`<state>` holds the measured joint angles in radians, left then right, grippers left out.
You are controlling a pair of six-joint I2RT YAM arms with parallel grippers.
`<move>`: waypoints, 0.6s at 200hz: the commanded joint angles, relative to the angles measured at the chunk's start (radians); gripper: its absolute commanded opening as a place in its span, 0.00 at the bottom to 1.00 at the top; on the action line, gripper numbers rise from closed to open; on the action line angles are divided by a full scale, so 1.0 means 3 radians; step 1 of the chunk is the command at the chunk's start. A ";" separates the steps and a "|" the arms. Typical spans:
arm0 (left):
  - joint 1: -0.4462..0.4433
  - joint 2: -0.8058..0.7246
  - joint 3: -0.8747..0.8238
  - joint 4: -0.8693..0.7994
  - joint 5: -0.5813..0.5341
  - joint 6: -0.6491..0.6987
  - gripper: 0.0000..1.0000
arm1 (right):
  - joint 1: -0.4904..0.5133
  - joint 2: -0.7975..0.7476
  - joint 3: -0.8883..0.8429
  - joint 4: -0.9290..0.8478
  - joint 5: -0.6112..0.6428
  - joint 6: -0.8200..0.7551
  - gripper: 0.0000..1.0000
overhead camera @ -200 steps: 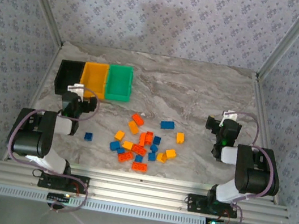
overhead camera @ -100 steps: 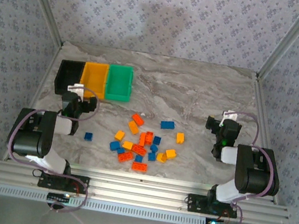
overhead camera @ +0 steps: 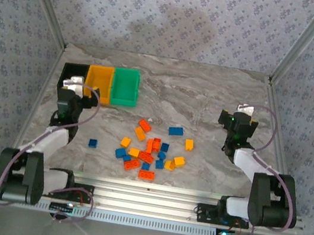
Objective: Sort the legos into containers by color
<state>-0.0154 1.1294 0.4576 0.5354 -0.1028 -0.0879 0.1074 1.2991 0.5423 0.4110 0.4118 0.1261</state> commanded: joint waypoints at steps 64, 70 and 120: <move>0.0129 -0.0757 0.0286 -0.1179 -0.0737 -0.2788 1.00 | -0.0100 0.0247 0.0734 -0.0915 -0.1464 0.1986 1.00; 0.0132 -0.0794 0.0300 -0.1190 -0.0645 -0.2749 1.00 | -0.0011 0.0306 0.0763 -0.0913 -0.1450 0.1998 1.00; 0.0126 -0.0806 0.0825 -0.2194 -0.0003 -0.2594 1.00 | 0.1103 0.1181 0.1713 -0.1434 -0.1394 0.1830 1.00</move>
<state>0.0196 0.8993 0.6167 0.0513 -0.2203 -0.8577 0.3126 1.5463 0.9035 0.0616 0.0463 0.6647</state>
